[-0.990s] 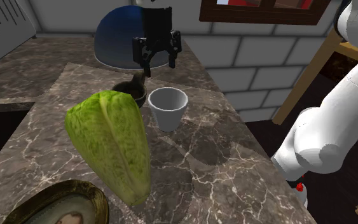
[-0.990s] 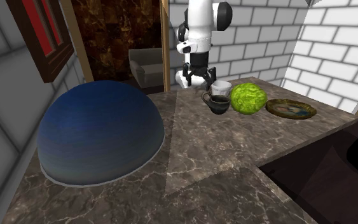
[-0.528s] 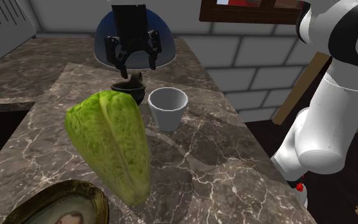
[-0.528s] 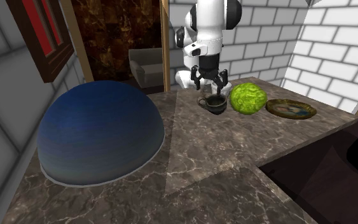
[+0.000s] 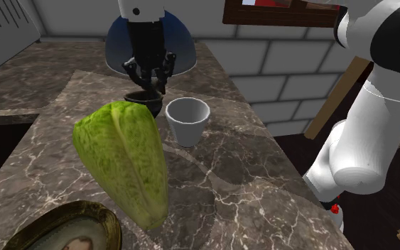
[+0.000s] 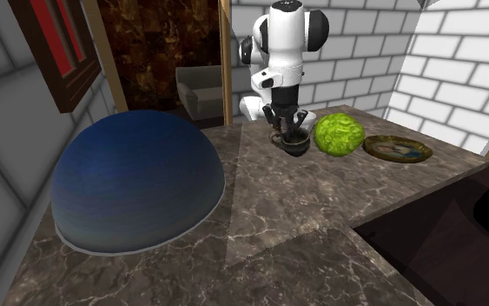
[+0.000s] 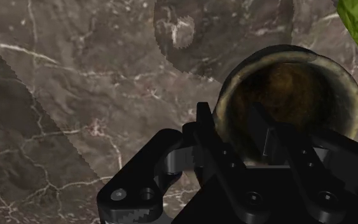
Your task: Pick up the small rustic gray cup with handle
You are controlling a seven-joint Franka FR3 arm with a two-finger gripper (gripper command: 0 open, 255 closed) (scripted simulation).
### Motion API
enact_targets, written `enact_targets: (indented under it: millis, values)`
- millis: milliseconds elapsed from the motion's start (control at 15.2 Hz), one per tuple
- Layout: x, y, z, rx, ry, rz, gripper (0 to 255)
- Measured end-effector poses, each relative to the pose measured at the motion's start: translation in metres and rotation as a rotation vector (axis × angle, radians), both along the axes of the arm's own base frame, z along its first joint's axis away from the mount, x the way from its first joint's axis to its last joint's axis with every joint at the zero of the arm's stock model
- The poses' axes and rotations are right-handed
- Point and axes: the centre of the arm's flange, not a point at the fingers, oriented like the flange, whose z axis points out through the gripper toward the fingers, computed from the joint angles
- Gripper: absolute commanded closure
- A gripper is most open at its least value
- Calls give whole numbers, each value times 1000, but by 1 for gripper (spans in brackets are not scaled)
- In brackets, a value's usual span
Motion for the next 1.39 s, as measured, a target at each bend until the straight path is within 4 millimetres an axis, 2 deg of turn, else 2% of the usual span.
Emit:
enact_targets:
  millis: [594,1386]
  values:
    - [-1,0,3,2,-2,1,255]
    - [-1,0,63,0,0,0,255]
